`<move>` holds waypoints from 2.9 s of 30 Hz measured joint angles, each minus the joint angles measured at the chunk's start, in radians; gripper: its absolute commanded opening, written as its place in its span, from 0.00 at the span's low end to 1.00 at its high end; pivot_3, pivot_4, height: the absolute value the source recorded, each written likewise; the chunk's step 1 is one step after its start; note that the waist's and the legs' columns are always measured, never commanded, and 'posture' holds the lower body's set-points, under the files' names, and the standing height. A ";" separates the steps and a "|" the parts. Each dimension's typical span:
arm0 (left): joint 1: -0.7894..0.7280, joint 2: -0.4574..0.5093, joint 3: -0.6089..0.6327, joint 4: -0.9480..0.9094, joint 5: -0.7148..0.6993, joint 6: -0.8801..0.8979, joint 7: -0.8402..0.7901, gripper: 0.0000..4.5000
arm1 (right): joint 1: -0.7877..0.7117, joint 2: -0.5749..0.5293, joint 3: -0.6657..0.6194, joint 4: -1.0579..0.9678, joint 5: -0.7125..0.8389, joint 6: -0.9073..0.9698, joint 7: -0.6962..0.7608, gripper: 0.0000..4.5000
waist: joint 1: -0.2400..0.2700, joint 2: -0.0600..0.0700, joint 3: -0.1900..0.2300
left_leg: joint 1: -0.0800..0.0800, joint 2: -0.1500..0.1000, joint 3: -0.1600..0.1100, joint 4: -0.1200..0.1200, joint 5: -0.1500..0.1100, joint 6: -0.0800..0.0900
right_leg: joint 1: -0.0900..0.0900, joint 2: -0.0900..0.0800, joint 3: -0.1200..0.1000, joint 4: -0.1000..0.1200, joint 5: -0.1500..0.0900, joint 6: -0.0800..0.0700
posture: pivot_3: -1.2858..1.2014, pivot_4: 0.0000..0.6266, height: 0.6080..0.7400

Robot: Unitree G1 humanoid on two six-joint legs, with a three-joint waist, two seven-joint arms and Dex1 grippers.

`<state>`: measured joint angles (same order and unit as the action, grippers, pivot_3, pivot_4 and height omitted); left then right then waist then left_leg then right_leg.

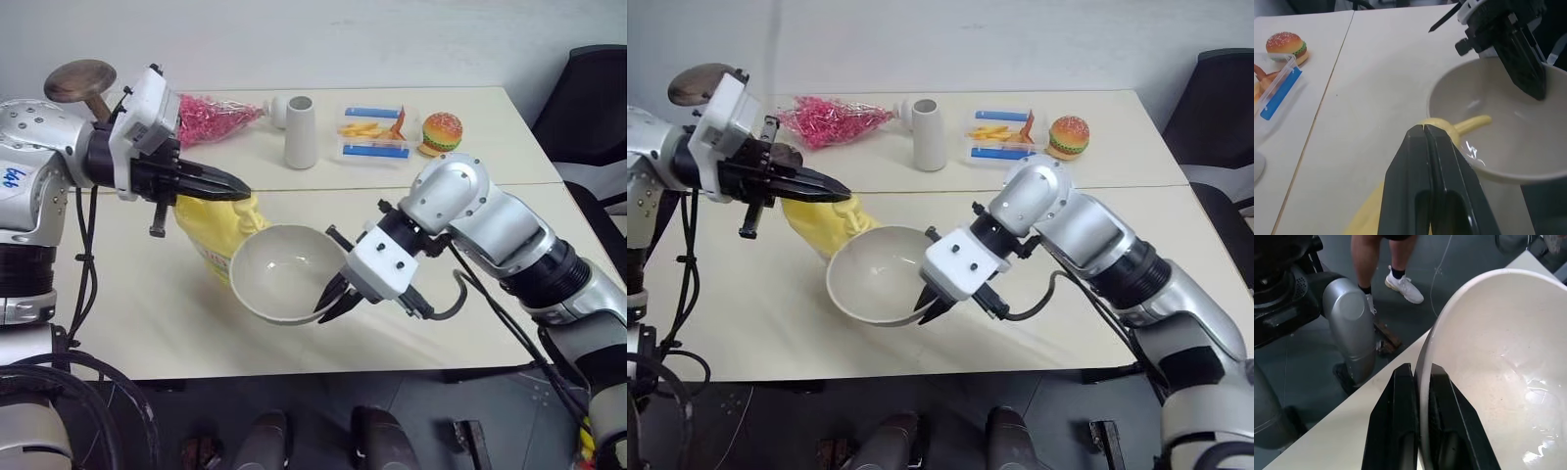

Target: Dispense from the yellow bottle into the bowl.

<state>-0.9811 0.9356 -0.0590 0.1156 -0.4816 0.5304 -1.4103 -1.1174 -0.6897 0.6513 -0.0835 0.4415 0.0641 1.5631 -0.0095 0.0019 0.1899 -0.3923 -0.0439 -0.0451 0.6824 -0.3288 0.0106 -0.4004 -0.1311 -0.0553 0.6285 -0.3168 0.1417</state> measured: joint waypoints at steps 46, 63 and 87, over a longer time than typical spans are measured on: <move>-0.029 -0.031 -0.002 0.043 0.075 -0.105 -0.068 0.01 | 0.143 0.016 -0.220 -0.182 -0.089 0.235 -0.042 0.00 | -0.018 0.000 0.000 | 0.000 -0.001 0.000 0.000 0.000 0.000 | -0.001 -0.001 0.000 0.003 0.000 0.000 | 0.52 0.24 1.00; 0.071 0.015 0.018 -0.081 0.085 -0.201 -0.057 0.01 | 0.144 -0.004 -0.147 -0.087 -0.131 0.049 -0.001 0.00 | -0.018 0.000 0.000 | 0.006 -0.001 0.000 0.001 0.000 0.000 | 0.005 -0.001 0.000 0.003 0.000 0.000 | 0.52 0.24 1.00; 0.098 0.005 0.011 -0.075 0.094 -0.291 -0.013 0.01 | 0.112 0.000 -0.135 -0.052 -0.103 0.003 0.000 0.00 | -0.016 0.001 -0.002 | 0.007 -0.001 0.000 0.001 0.000 0.000 | 0.007 -0.001 0.000 0.003 0.000 0.000 | 0.52 0.24 1.00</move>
<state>-0.8828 0.9409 -0.0480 0.0406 -0.3871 0.2393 -1.4232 -1.0051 -0.6898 0.5164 -0.1356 0.3387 0.0672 1.5635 -0.0259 0.0033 0.1875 -0.3850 -0.0445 -0.0454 0.6834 -0.3287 0.0106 -0.3938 -0.1320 -0.0549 0.6316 -0.3167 0.1419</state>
